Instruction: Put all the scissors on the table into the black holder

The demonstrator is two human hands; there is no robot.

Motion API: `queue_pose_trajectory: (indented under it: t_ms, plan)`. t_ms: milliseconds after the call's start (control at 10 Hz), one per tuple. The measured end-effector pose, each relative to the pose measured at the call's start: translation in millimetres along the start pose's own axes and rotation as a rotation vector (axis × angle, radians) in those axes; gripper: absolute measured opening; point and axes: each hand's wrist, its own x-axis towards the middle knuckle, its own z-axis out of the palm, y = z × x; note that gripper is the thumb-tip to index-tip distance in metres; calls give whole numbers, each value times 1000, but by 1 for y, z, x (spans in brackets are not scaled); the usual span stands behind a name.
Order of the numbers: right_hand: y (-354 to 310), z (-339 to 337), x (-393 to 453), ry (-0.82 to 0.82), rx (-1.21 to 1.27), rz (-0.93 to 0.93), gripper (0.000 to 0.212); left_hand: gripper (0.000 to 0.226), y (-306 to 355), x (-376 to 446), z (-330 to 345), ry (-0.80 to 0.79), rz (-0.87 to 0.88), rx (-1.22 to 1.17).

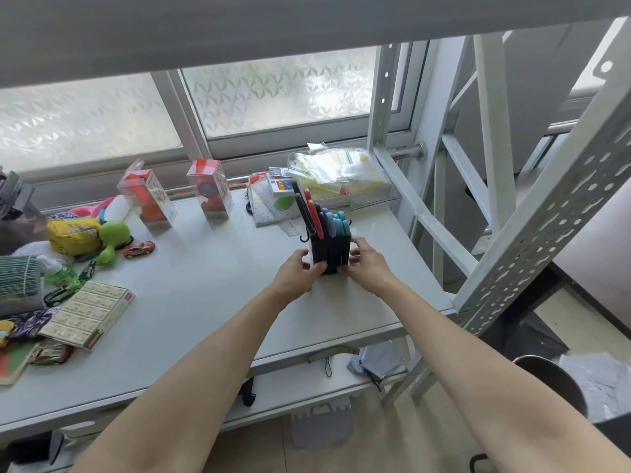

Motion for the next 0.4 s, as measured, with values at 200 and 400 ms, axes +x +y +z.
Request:
queue_pose_trajectory:
  t_ms: [200,400]
  plan:
    - [-4,9,-17,114,-71,136,61,65,-12,-25,-3,-47,13,70]
    - [-5,30,-57,57,-56,168,38,56,-35,-66,0,-116,89,147]
